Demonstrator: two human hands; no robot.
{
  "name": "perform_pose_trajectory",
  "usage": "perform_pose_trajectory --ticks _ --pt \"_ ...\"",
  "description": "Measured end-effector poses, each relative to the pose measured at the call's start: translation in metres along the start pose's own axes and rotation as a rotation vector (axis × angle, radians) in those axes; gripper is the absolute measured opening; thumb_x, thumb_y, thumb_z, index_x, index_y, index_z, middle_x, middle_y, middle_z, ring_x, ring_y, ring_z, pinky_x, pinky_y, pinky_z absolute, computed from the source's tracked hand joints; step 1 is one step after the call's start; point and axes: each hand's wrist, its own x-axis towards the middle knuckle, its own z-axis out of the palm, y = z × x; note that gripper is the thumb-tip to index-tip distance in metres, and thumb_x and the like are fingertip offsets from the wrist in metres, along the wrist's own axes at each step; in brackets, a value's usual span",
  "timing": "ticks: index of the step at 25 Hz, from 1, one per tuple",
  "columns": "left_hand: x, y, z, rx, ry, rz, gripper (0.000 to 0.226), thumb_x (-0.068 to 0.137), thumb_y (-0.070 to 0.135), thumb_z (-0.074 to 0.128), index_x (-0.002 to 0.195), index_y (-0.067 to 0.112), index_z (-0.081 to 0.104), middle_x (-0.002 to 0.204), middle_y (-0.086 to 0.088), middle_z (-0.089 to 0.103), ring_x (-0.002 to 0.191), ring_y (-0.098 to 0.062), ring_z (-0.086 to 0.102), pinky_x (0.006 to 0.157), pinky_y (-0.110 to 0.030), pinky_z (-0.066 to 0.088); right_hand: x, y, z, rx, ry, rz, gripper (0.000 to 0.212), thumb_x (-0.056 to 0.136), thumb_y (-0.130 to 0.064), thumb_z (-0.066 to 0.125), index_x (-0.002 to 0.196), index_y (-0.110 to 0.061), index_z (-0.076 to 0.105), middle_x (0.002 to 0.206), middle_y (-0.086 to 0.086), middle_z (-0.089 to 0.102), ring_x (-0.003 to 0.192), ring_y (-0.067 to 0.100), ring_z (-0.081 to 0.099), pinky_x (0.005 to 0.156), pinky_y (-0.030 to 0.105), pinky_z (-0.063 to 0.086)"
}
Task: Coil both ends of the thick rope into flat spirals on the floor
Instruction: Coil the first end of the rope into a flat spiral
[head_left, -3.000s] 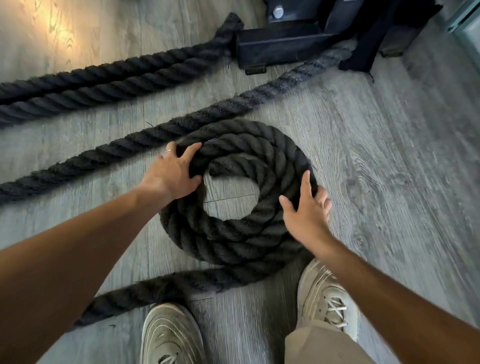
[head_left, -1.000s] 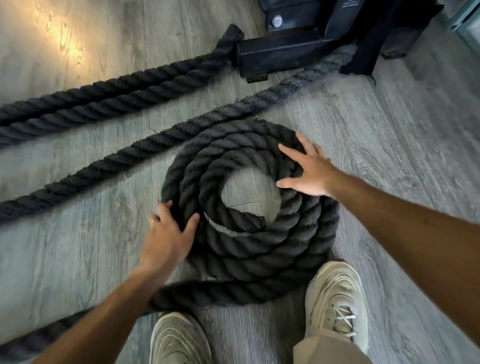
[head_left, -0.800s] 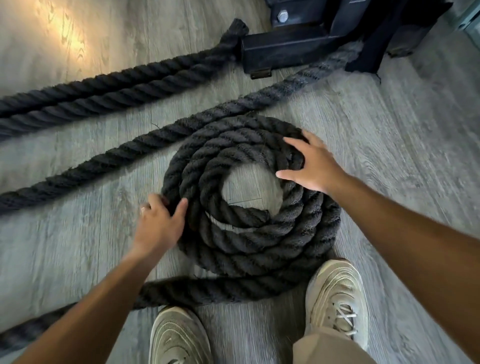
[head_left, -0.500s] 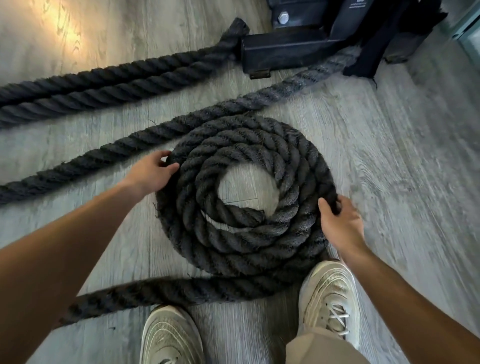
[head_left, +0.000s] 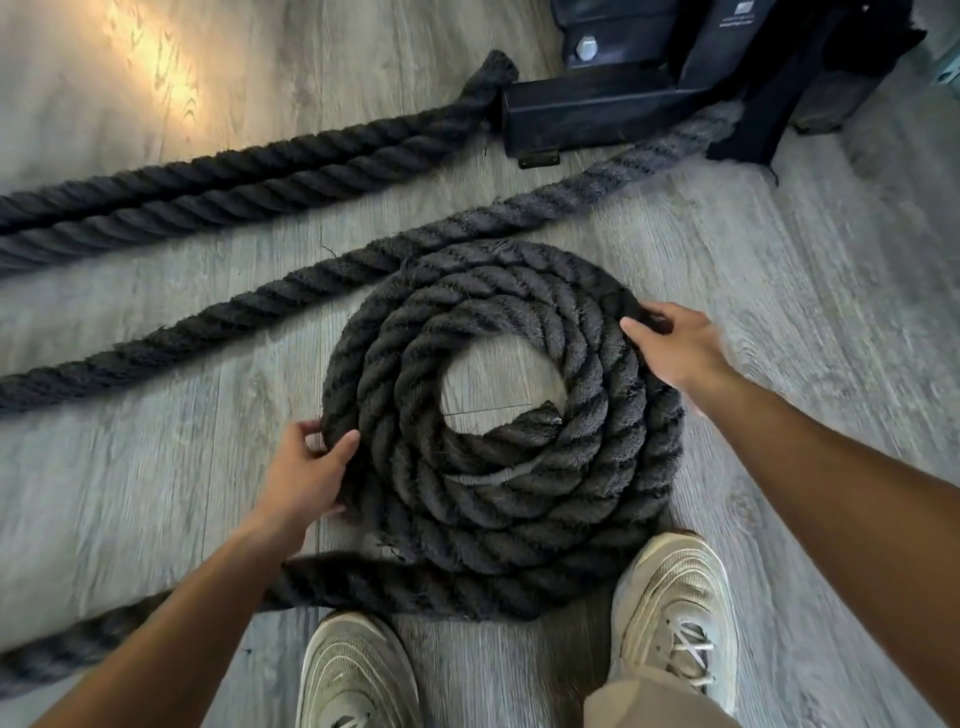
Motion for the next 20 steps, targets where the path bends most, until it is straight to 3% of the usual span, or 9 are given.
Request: perform_pose_trajectory --ticks 2,4,8,11,13,15,18,20 --pt "0.008 0.014 -0.006 -0.058 -0.003 0.007 0.036 0.084 0.046 0.077 0.108 0.031 0.055 0.100 -0.002 0.068 0.080 -0.017 0.069 0.055 -0.031 0.054 -0.017 0.015 0.000 0.037 0.061 0.068 0.045 0.091 -0.049 0.064 0.133 -0.032 0.060 0.119 -0.002 0.069 0.102 0.020 0.065 0.088 0.033 0.054" --pt "0.026 0.034 -0.015 -0.068 -0.009 0.082 0.041 0.085 0.046 0.076 0.118 0.029 0.057 0.103 -0.002 0.068 0.085 -0.019 0.068 0.065 -0.033 0.053 -0.043 0.039 0.005 0.061 0.059 0.114 0.049 0.092 -0.050 0.061 0.137 -0.034 0.053 0.118 -0.003 0.067 0.099 0.020 0.065 0.083 0.033 0.052" --pt "0.067 0.086 -0.012 0.030 -0.112 0.217 0.038 0.090 0.039 0.074 0.125 0.030 0.063 0.105 0.005 0.071 0.086 -0.013 0.069 0.066 -0.030 0.052 -0.093 0.074 0.009 0.055 0.095 0.181 0.051 0.090 -0.053 0.064 0.136 -0.038 0.050 0.106 -0.009 0.069 0.089 0.014 0.067 0.070 0.026 0.049" --pt "0.081 0.099 0.001 0.152 -0.173 0.246 0.034 0.091 0.037 0.072 0.124 0.032 0.062 0.108 0.002 0.071 0.085 -0.013 0.067 0.070 -0.029 0.051 -0.092 0.079 0.010 0.000 0.101 0.183 0.048 0.091 -0.046 0.066 0.135 -0.032 0.054 0.097 -0.009 0.069 0.087 0.017 0.068 0.070 0.028 0.051" --pt "0.084 0.090 0.007 0.222 -0.138 0.251 0.036 0.095 0.035 0.067 0.128 0.025 0.059 0.115 -0.008 0.069 0.098 -0.025 0.068 0.088 -0.040 0.055 -0.074 0.071 0.007 0.042 0.060 0.182 0.047 0.092 -0.033 0.069 0.137 -0.030 0.054 0.108 -0.005 0.070 0.086 0.015 0.068 0.069 0.028 0.053" --pt "0.076 0.078 0.007 0.266 -0.065 0.229 0.043 0.098 0.037 0.063 0.137 0.023 0.053 0.121 -0.013 0.066 0.105 -0.032 0.065 0.097 -0.048 0.053 -0.050 0.055 0.002 0.025 0.016 0.159 0.049 0.092 -0.024 0.069 0.138 -0.029 0.055 0.121 -0.002 0.067 0.084 0.013 0.067 0.060 0.023 0.050" --pt "0.049 0.048 0.001 0.289 0.037 0.178 0.048 0.098 0.041 0.060 0.139 0.020 0.047 0.121 -0.012 0.064 0.102 -0.029 0.063 0.088 -0.046 0.054 -0.012 0.020 -0.003 -0.058 0.007 0.059 0.041 0.089 -0.019 0.071 0.129 -0.028 0.065 0.103 -0.004 0.070 0.085 0.015 0.067 0.070 0.024 0.051" --pt "0.026 0.023 0.001 0.175 0.055 0.125 0.049 0.097 0.041 0.063 0.137 0.020 0.046 0.115 -0.008 0.065 0.094 -0.023 0.065 0.076 -0.043 0.057 0.004 -0.001 -0.003 -0.083 0.011 -0.012 0.043 0.090 -0.019 0.073 0.132 -0.026 0.066 0.107 -0.005 0.069 0.088 0.014 0.063 0.081 0.024 0.048"
